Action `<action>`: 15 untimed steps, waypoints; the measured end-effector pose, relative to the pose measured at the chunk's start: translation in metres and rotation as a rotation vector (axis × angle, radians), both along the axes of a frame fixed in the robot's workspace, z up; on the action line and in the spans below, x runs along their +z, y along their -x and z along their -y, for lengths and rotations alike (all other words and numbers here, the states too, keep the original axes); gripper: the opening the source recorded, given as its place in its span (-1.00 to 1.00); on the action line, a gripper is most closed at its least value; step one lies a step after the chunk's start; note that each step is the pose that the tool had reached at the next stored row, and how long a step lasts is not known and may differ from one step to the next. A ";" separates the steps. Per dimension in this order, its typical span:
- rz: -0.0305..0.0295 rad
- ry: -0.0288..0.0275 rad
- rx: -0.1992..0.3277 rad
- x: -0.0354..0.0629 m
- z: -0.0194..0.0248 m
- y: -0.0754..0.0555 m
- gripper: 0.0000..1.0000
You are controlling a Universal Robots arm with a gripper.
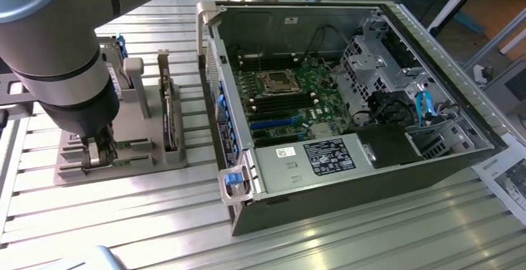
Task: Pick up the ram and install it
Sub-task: 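Pick up the ram and move it above insertion slot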
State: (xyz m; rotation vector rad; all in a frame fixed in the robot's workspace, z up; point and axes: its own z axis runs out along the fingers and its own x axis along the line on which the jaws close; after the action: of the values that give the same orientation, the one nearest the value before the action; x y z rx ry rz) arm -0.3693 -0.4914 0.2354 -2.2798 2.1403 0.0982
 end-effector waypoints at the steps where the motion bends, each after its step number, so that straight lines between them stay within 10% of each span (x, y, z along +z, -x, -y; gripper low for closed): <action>1: 0.0004 0.0000 0.000 -0.0029 0.0001 0.000 -0.52; 15: 0.0012 0.0003 0.000 -0.0159 0.0009 0.000 -0.52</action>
State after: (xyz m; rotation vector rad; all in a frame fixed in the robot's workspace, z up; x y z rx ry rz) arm -0.3694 -0.4923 0.2195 -2.2793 2.1401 0.0965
